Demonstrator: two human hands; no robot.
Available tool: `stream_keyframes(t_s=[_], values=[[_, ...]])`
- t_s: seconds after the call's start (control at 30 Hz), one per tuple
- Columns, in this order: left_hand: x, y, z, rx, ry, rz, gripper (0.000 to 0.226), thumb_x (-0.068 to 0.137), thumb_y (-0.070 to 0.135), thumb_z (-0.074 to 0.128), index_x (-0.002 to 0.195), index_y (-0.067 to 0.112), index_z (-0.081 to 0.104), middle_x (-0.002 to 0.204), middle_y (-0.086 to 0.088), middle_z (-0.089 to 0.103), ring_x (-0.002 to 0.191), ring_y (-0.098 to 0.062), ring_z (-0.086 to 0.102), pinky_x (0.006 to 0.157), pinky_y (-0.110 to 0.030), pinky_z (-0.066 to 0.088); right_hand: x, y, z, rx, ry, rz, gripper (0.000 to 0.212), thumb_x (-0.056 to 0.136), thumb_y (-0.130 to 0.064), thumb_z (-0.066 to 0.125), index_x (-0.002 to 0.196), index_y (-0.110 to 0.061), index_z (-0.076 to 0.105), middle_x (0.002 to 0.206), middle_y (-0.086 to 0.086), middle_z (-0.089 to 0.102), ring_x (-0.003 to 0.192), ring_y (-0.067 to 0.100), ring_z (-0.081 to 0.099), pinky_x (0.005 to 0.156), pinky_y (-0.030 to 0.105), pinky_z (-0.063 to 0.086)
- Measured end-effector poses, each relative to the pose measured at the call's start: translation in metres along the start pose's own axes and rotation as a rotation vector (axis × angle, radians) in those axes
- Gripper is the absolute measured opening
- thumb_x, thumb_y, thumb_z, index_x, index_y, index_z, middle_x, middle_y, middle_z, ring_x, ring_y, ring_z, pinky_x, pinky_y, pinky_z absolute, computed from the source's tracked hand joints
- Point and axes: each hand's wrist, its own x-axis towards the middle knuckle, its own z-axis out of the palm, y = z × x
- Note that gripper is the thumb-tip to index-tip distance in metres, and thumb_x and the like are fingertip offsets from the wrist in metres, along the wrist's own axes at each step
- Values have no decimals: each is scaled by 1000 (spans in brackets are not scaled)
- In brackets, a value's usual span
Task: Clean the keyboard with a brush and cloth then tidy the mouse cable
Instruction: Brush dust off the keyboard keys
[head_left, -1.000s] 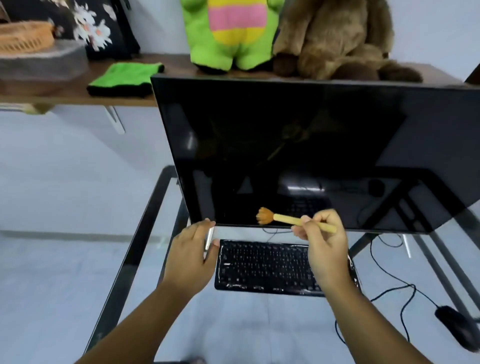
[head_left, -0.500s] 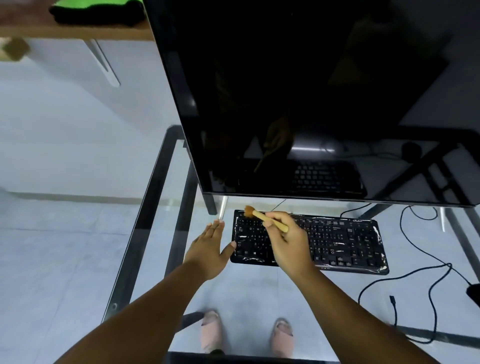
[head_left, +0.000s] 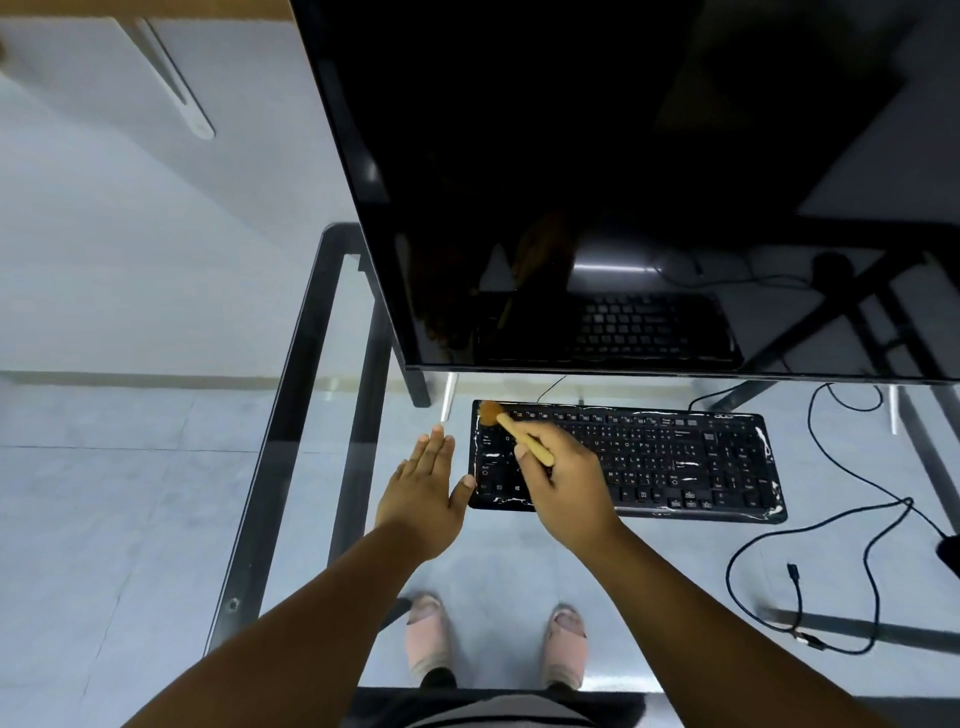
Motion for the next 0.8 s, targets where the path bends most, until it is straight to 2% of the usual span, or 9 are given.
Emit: stream_keyframes(t_s=[0.03,0.17,0.27,0.33,0.43,0.5,0.63,0.73,0.8], values=[[0,-1,0,-10,10,1,66,99,52,17,154,19,1,161,3,-11,148,-13,-10,121,-34,2,0,4,1,-36,7,22,25,95,-22,54,117,-18,64,84,-11,62,66,3,51,60,16,35],[2,2,-1,-77,39,-12,63,100,48,22,154,18,9,162,2,-3,149,-15,-4,121,-36,6,-4,20,-7,-63,226,107,31,93,-31,47,113,-14,63,84,-2,65,67,10,50,63,22,36],[1,8,-4,-109,66,-31,63,100,47,24,154,18,9,162,2,-1,149,-15,-3,121,-37,6,-6,14,-13,48,137,75,23,95,-18,55,116,-13,64,80,-3,64,59,4,50,57,16,37],[0,14,-5,-85,98,-26,63,100,47,24,154,19,7,162,2,-1,149,-15,-3,120,-37,3,-8,17,-14,14,80,79,22,95,-17,55,116,-16,64,76,-7,61,56,5,49,54,18,36],[2,25,-8,-66,164,15,62,100,46,26,154,21,8,162,4,1,149,-13,-2,119,-37,0,-9,29,-18,-66,220,170,26,93,-27,49,114,-18,63,79,-4,62,63,12,51,60,24,37],[3,36,-9,-60,180,61,61,100,45,28,153,22,9,162,5,2,149,-12,-1,119,-38,-1,-10,29,-24,-27,268,173,26,93,-26,50,114,-17,62,81,-3,63,64,13,52,61,24,39],[6,55,-8,12,158,156,62,99,48,24,153,24,8,162,7,2,148,-10,0,119,-39,-2,-15,29,-34,-15,96,118,20,94,-15,57,111,-19,66,71,-11,59,53,9,50,51,20,37],[6,65,-3,57,126,205,68,92,54,10,153,25,8,162,9,0,148,-9,-2,117,-38,-4,-17,39,-42,-47,244,233,18,93,-15,57,108,-19,66,71,-7,61,56,11,52,53,23,38],[6,68,1,76,93,203,65,95,53,14,153,25,8,162,9,-1,148,-8,-4,117,-39,-5,-17,39,-48,-20,325,260,18,93,-14,56,109,-17,65,77,-4,64,59,9,53,55,21,39]])
